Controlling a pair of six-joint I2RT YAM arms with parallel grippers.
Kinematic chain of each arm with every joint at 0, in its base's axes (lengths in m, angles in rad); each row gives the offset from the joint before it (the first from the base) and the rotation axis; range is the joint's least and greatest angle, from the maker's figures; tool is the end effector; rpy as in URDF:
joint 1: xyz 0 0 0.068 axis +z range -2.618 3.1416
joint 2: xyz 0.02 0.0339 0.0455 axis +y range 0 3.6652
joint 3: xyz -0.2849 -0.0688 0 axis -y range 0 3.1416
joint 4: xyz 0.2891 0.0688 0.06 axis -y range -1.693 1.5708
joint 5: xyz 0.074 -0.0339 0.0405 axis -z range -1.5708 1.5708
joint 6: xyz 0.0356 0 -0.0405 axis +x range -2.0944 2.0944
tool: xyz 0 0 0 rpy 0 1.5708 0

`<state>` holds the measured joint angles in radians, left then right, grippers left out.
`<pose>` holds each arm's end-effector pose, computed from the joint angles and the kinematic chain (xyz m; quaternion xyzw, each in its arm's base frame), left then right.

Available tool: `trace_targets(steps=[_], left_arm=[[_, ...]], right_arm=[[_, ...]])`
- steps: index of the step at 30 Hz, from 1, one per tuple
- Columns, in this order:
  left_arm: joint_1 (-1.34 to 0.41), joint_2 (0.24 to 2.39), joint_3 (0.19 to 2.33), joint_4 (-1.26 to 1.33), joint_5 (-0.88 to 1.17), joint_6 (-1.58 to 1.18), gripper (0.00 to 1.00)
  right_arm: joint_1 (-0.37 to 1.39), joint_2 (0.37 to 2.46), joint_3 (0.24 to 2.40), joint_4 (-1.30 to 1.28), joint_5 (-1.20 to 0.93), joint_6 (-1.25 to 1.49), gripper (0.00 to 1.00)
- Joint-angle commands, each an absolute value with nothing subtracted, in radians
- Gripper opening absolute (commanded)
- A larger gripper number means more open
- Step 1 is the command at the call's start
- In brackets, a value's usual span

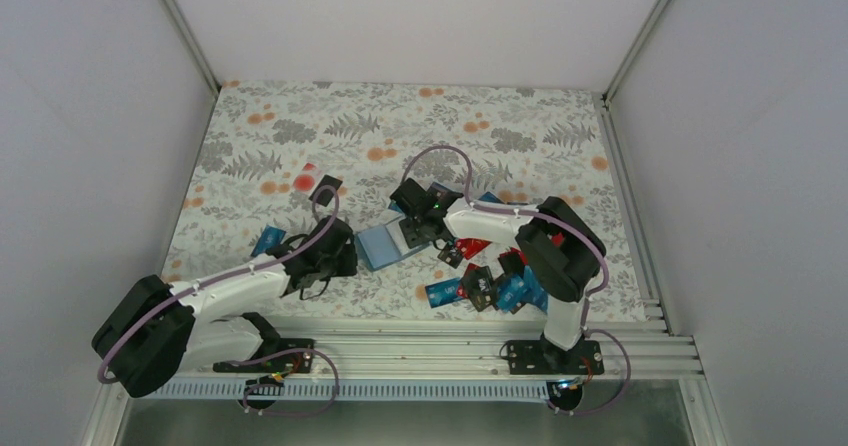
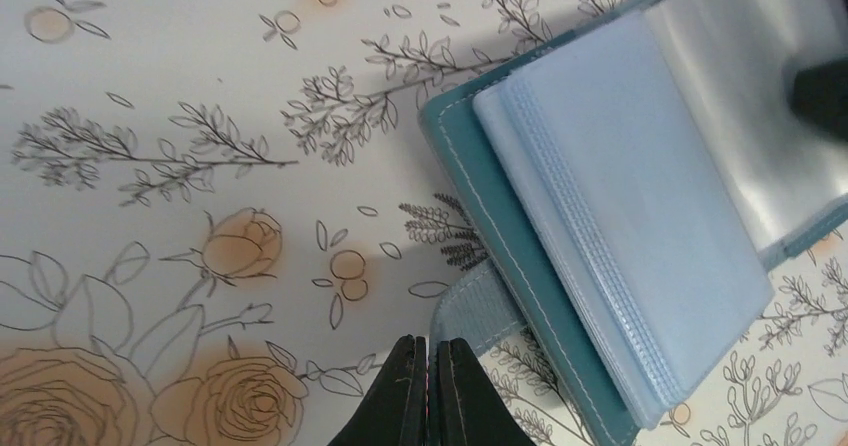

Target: Put the credit cards into the card holder

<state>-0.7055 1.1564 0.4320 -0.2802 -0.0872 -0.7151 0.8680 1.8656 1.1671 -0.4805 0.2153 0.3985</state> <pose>0.1697 -0.1405 0.1353 -0.0168 0.9592 -0.1502 0.2389 0.2671 0.3036 0.1456 -0.2065 0.9533 0.0296 0.2184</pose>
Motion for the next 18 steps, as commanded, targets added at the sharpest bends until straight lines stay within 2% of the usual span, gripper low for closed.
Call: trace_targets(steps=[1, 15, 18], left_arm=[[-0.712, 1.173, 0.471, -0.338, -0.166, -0.699, 0.02], [-0.664, 1.434, 0.686, -0.489, -0.386, -0.723, 0.06], [-0.664, 1.454, 0.734, -0.521, -0.393, -0.745, 0.13]], right_arm=[[0.858, 1.847, 1.112, -0.452, 0.175, 0.396, 0.57], [0.858, 1.790, 1.016, -0.399, -0.041, 0.444, 0.54], [0.858, 1.768, 1.008, -0.397, -0.073, 0.459, 0.54]])
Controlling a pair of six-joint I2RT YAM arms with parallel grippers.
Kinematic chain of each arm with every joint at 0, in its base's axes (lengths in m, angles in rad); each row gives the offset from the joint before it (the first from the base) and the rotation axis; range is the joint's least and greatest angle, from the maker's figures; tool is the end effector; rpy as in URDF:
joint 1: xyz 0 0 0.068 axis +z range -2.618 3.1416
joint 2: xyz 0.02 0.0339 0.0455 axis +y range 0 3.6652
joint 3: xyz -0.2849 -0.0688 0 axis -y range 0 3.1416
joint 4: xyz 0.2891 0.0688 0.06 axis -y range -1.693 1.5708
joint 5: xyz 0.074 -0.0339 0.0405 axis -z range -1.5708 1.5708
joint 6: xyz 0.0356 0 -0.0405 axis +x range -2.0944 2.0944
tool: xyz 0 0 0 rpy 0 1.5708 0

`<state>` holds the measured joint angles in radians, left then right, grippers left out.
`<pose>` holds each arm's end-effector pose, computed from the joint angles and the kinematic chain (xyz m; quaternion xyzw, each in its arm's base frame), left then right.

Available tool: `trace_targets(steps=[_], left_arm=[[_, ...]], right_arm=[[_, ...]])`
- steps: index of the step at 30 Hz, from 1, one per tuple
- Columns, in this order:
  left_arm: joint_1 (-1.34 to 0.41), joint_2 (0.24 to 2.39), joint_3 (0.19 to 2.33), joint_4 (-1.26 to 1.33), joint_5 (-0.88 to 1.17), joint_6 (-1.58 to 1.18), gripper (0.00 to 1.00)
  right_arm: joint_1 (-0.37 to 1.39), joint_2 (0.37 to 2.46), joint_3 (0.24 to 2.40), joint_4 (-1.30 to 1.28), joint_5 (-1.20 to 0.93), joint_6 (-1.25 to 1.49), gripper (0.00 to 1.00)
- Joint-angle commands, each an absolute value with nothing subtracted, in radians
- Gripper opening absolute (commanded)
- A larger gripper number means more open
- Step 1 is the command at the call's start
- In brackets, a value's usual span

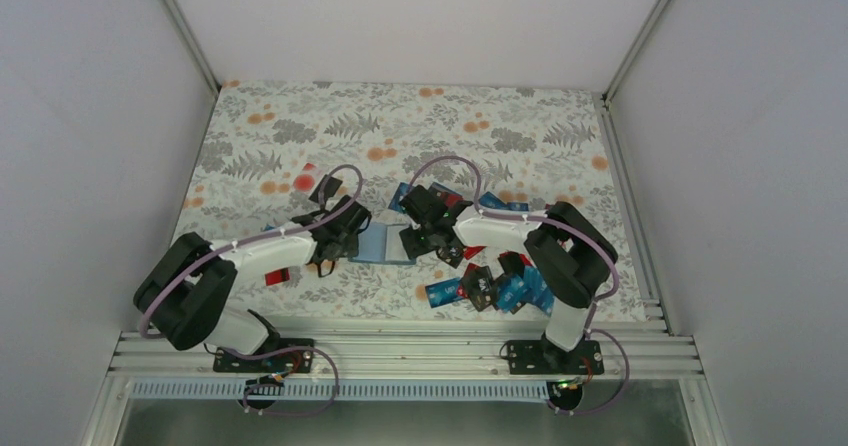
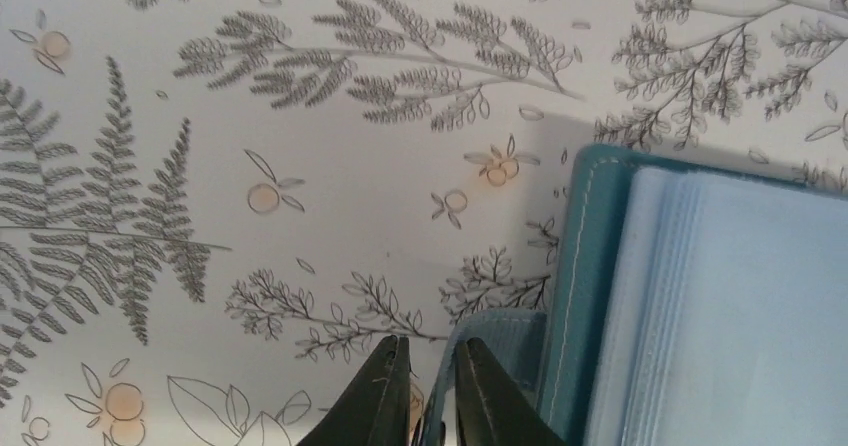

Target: Put the credit cards into the card holder

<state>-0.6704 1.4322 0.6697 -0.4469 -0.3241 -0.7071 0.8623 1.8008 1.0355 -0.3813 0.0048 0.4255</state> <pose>0.2180 -0.1584 0.1386 -0.0468 0.9701 0.0098 0.2378 0.2475 0.2885 0.1340 -0.2113 0.9545 0.1245 0.1698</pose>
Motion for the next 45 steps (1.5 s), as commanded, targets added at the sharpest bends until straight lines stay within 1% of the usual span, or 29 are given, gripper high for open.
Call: trace_targets(steps=[1, 3, 5, 7, 9, 15, 19, 25, 32, 34, 38, 45], left_arm=[[-0.664, 1.453, 0.751, -0.535, -0.392, -0.751, 0.19], [-0.672, 1.435, 0.785, -0.563, -0.381, -0.755, 0.29], [-0.684, 1.408, 0.816, -0.586, -0.375, -0.751, 0.36], [-0.689, 1.389, 0.852, -0.606, -0.360, -0.740, 0.41], [-0.694, 1.389, 0.887, -0.620, -0.343, -0.725, 0.44], [-0.714, 1.414, 0.949, -0.542, -0.252, -0.645, 0.45], [-0.718, 1.478, 1.004, -0.472, -0.169, -0.589, 0.45], [-0.726, 1.610, 1.099, -0.359, -0.022, -0.513, 0.43], [-0.738, 1.815, 1.283, -0.345, 0.107, -0.415, 0.44], [-0.752, 1.871, 1.346, -0.377, 0.122, -0.378, 0.48], [-0.783, 1.980, 1.457, -0.457, 0.110, -0.336, 0.61], [-0.828, 2.141, 1.609, -0.577, 0.018, -0.309, 0.77]], right_arm=[[0.858, 1.761, 1.009, -0.396, -0.082, 0.463, 0.55], [0.856, 1.749, 1.016, -0.396, -0.096, 0.467, 0.55], [0.849, 1.739, 1.027, -0.397, -0.114, 0.464, 0.56], [0.836, 1.726, 1.036, -0.399, -0.130, 0.463, 0.56], [0.820, 1.713, 1.043, -0.403, -0.141, 0.461, 0.57], [0.759, 1.675, 1.049, -0.400, -0.227, 0.444, 0.57], [0.691, 1.636, 1.029, -0.385, -0.270, 0.443, 0.57], [0.529, 1.588, 0.978, -0.365, -0.337, 0.430, 0.58], [0.337, 1.588, 0.927, -0.338, -0.436, 0.438, 0.57], [0.294, 1.587, 0.907, -0.332, -0.449, 0.444, 0.57], [0.223, 1.556, 0.875, -0.336, -0.437, 0.443, 0.57], [0.122, 1.480, 0.831, -0.351, -0.415, 0.436, 0.58]])
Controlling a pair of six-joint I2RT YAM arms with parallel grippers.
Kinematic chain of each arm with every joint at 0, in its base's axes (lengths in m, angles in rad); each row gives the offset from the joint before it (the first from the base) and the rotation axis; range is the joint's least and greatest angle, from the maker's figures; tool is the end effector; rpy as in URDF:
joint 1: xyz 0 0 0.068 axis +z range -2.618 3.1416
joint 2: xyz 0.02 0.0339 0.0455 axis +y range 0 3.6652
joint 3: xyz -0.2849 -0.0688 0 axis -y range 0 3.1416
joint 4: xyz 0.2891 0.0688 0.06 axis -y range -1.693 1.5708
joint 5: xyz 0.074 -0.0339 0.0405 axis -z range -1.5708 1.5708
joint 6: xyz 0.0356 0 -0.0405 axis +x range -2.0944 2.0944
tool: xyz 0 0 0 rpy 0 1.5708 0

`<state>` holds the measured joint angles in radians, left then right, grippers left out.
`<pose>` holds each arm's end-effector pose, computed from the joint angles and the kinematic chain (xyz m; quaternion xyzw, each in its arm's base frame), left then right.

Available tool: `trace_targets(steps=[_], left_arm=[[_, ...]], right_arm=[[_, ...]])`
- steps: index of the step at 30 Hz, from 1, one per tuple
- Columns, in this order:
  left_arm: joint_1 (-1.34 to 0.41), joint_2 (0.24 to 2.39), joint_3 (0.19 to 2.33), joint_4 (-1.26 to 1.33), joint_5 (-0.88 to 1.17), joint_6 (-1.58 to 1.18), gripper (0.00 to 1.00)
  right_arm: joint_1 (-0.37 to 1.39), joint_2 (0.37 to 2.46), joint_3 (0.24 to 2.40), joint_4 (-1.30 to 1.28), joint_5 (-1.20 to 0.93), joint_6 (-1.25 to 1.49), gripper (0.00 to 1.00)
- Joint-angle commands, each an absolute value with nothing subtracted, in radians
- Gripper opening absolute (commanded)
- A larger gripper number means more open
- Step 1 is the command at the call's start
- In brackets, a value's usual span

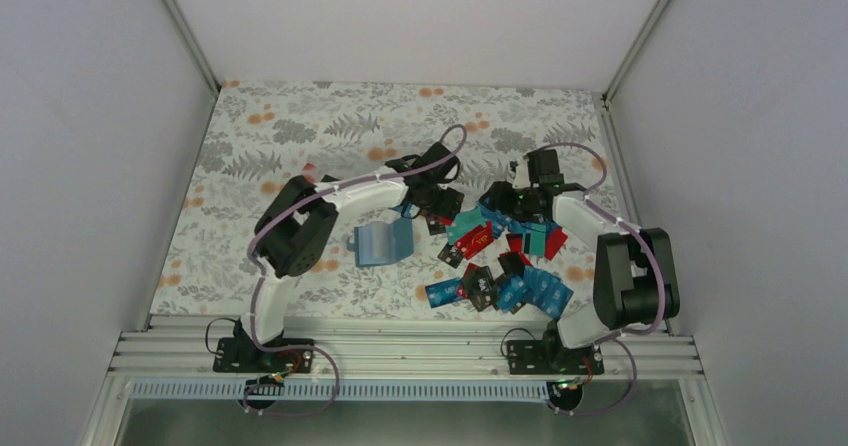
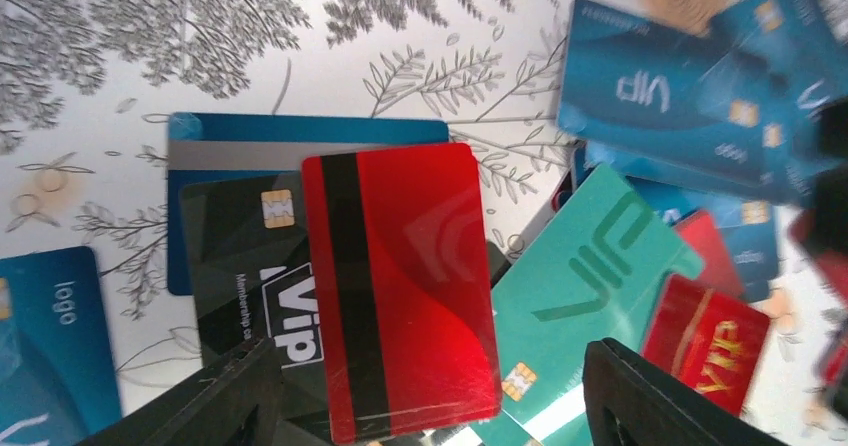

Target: Put the credit cards into the card holder

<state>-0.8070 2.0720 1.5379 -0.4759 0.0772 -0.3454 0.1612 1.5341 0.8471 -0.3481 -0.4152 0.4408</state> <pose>0.3401 -0.3590 0.1751 0.2301 0.9323 -0.1818 0.2117 0.3190 0.0664 0.1696 0.0775 0.9420 0.2666 0.1884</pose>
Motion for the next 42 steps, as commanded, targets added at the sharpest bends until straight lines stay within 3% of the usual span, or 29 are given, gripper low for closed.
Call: trace_targets(steps=[1, 12, 14, 19, 23, 42], left_arm=[[-0.834, 2.160, 1.636, -0.589, 0.012, -0.308, 0.78], [-0.889, 2.314, 1.761, -0.694, -0.101, -0.320, 0.81], [-0.893, 2.327, 1.758, -0.702, -0.126, -0.336, 0.77], [-0.895, 2.317, 1.692, -0.658, -0.138, -0.369, 0.56], [-0.897, 2.289, 1.653, -0.616, -0.112, -0.374, 0.49], [-0.859, 2.031, 1.456, -0.337, 0.219, -0.402, 0.45]], right_arm=[[0.115, 1.471, 0.827, -0.353, -0.415, 0.435, 0.59], [0.092, 1.457, 0.808, -0.353, -0.442, 0.419, 0.59], [0.090, 1.457, 0.807, -0.353, -0.443, 0.417, 0.59], [0.088, 1.456, 0.805, -0.353, -0.447, 0.414, 0.59], [0.087, 1.458, 0.800, -0.348, -0.457, 0.415, 0.59], [0.087, 1.427, 0.732, -0.338, -0.585, 0.423, 0.59]])
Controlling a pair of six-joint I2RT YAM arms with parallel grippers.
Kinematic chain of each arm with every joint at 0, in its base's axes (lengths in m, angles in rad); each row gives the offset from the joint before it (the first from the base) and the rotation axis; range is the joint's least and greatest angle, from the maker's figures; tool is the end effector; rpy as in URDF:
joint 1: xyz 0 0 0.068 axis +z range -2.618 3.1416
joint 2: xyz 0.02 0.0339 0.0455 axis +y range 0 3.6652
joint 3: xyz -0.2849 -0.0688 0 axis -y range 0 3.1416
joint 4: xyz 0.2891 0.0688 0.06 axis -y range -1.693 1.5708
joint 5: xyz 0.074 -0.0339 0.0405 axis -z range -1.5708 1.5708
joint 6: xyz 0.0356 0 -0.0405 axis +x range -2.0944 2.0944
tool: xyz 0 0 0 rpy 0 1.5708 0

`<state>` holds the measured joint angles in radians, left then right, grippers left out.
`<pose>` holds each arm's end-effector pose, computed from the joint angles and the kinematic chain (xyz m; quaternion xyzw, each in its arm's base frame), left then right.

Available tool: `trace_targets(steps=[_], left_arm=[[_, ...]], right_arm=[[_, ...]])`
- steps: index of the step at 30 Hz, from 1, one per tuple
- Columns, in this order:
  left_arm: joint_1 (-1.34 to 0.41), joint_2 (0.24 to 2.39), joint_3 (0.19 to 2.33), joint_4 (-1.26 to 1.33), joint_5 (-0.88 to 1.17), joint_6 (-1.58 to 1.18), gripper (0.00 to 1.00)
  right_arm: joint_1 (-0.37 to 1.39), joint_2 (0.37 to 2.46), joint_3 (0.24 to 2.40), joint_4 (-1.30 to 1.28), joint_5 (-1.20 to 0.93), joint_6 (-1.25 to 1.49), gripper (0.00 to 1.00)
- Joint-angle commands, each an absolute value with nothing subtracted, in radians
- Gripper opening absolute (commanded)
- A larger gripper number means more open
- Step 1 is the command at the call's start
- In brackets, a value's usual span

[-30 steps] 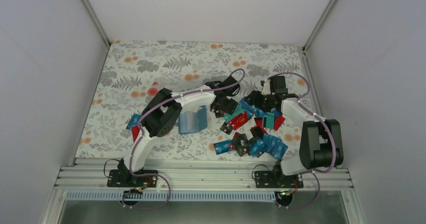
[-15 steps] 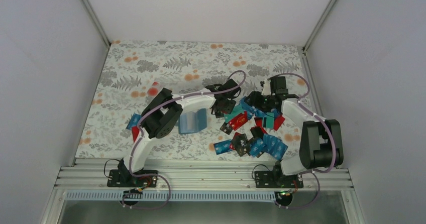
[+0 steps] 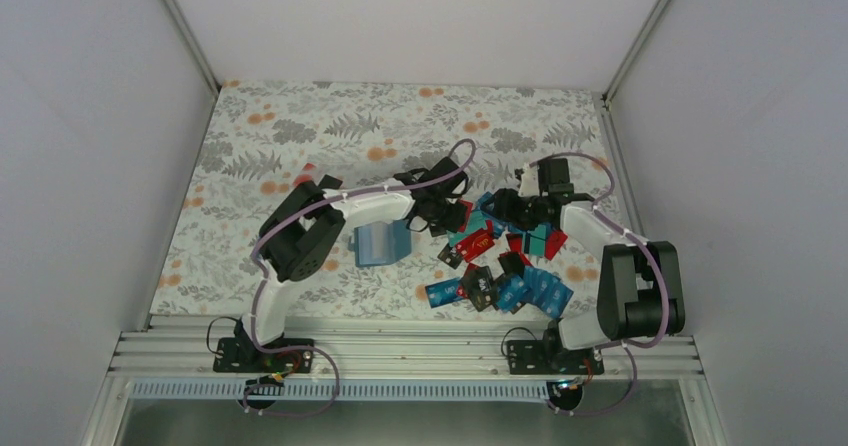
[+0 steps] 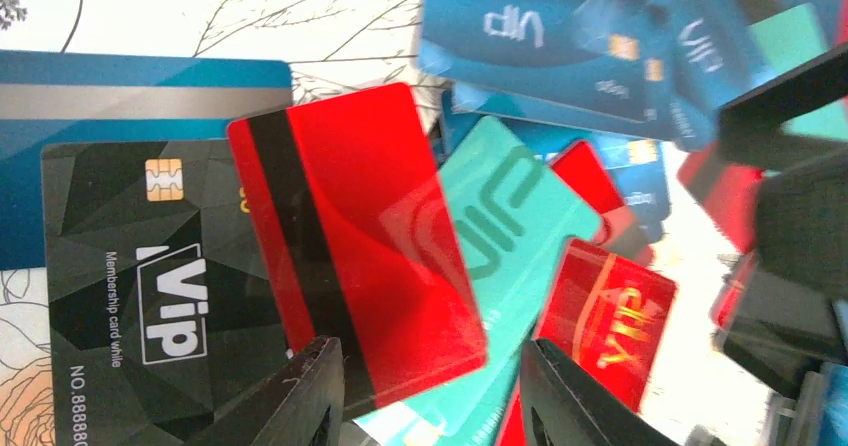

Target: Put the credit cards into the card holder

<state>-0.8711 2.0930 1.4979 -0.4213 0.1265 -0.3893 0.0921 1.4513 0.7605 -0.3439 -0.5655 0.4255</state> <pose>0.3138 -0.3798 0.1551 0.2458 0.9281 -0.2101 0.1848 0.2972 0.0466 0.1690 0.0808 0.9254 0.3252 0.1770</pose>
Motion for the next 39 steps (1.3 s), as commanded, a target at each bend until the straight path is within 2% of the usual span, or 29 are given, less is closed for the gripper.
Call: trace_targets(steps=[1, 7, 14, 18, 28, 39], left_arm=[[-0.854, 2.024, 1.439, -0.317, 0.236, -0.402, 0.44], [-0.845, 1.996, 1.409, -0.274, 0.242, -0.389, 0.43], [-0.855, 1.990, 1.381, -0.251, 0.397, -0.328, 0.43], [-0.860, 1.962, 1.331, -0.239, 0.409, -0.297, 0.43], [-0.893, 1.941, 1.214, -0.159, 0.457, -0.310, 0.26], [-0.907, 2.018, 1.259, -0.172, 0.404, -0.325, 0.21]], right_arm=[[0.086, 1.427, 0.721, -0.338, -0.579, 0.423, 0.59], [0.089, 1.443, 0.672, -0.357, -0.597, 0.430, 0.59], [0.119, 1.379, 0.593, -0.377, -0.588, 0.476, 0.59], [0.120, 1.385, 0.576, -0.361, -0.558, 0.472, 0.59], [0.120, 1.405, 0.578, -0.342, -0.541, 0.460, 0.59], [0.120, 1.416, 0.572, -0.335, -0.528, 0.453, 0.59]])
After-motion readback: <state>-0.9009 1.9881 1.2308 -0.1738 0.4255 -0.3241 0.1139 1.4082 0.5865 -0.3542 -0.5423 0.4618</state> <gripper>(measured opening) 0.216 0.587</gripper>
